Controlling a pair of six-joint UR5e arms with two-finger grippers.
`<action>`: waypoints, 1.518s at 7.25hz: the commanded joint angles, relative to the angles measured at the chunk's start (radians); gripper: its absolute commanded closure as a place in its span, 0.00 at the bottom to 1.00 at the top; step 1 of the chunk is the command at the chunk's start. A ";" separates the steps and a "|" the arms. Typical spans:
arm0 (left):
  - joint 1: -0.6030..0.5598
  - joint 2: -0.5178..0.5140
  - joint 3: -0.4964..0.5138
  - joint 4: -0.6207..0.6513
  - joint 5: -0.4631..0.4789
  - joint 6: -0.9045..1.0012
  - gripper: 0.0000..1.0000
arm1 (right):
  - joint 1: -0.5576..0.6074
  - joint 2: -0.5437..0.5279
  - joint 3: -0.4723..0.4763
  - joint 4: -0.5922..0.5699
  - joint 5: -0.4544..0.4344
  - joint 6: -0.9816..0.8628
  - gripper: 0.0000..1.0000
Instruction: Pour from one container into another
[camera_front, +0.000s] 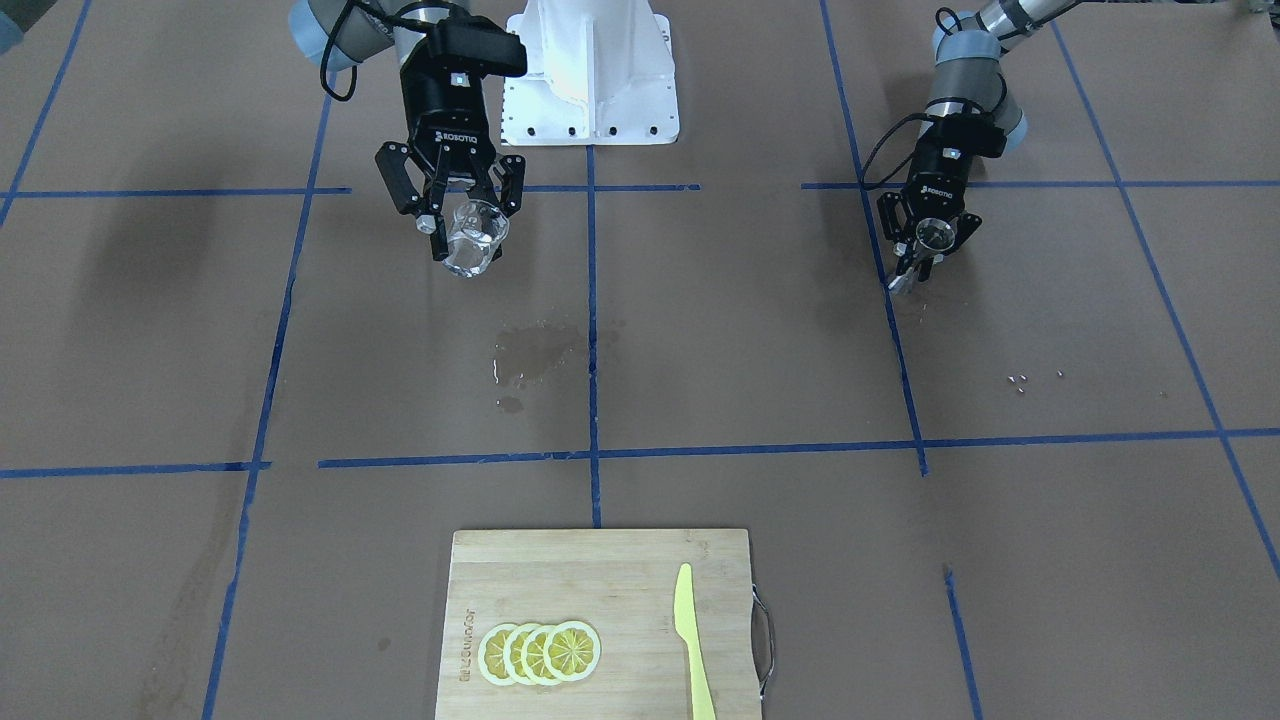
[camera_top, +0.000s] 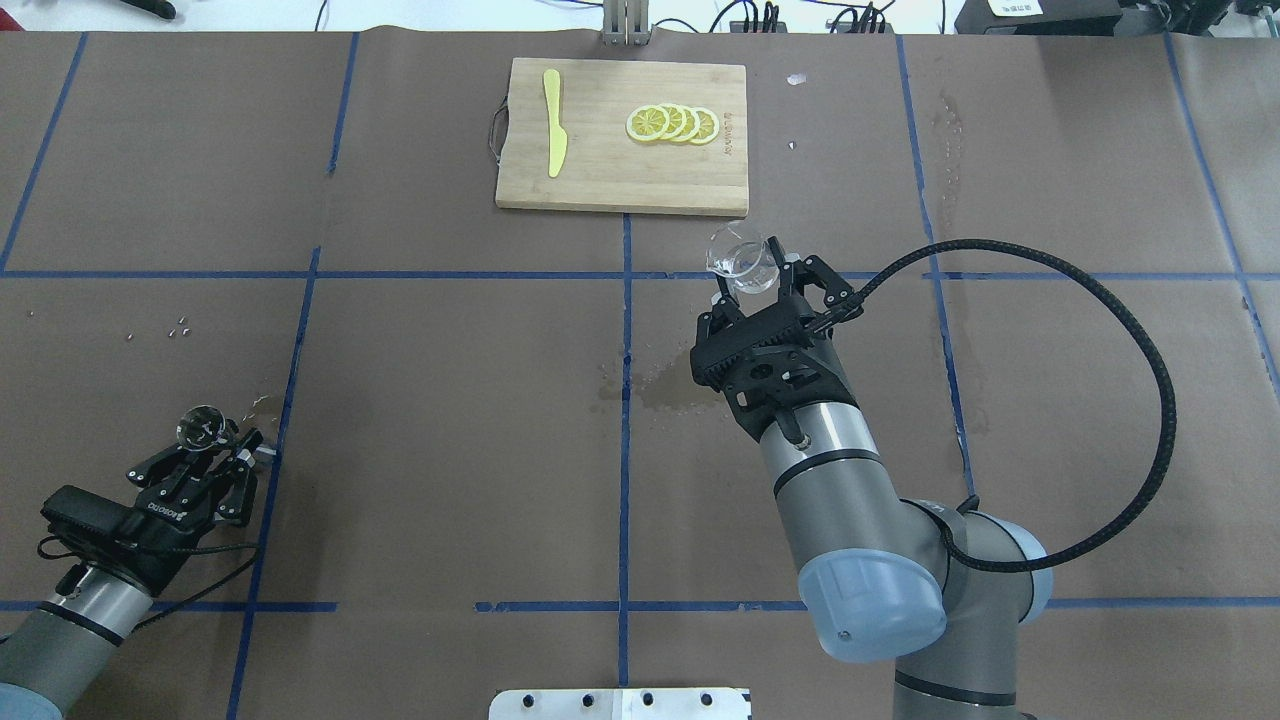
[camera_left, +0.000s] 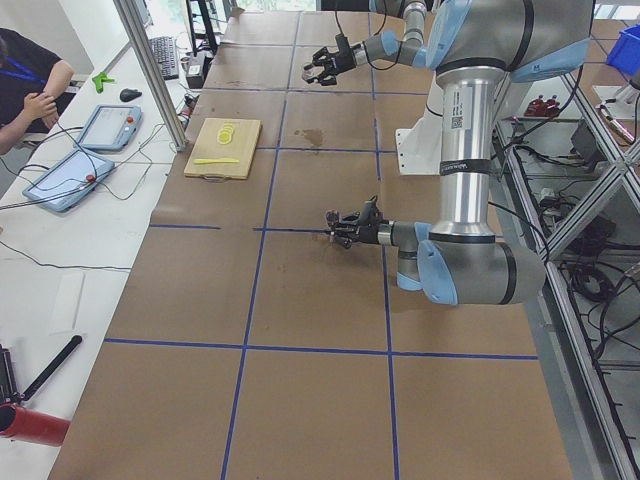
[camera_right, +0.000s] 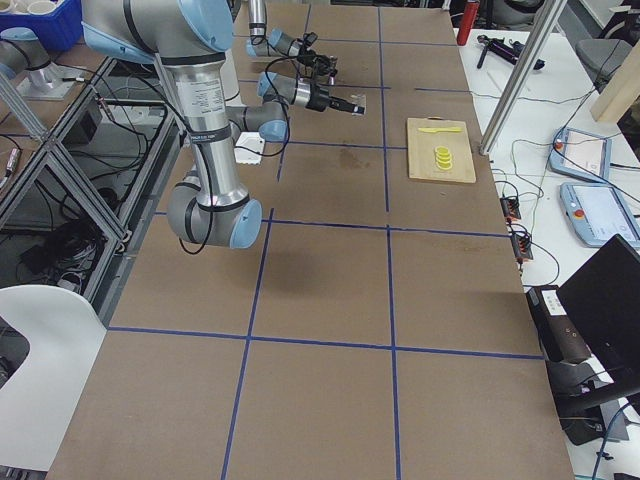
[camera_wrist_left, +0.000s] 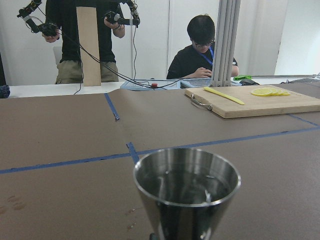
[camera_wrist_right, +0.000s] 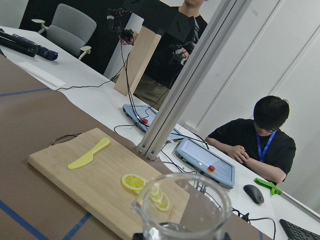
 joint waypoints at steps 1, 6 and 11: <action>-0.002 0.012 -0.015 -0.003 -0.008 0.002 0.33 | 0.000 0.000 0.000 0.000 0.001 0.000 1.00; -0.002 0.012 -0.029 -0.090 -0.011 0.044 0.00 | 0.000 0.002 0.000 0.000 0.001 0.000 1.00; -0.009 0.029 -0.119 -0.151 -0.041 0.139 0.00 | 0.000 0.002 0.000 0.000 0.001 0.000 1.00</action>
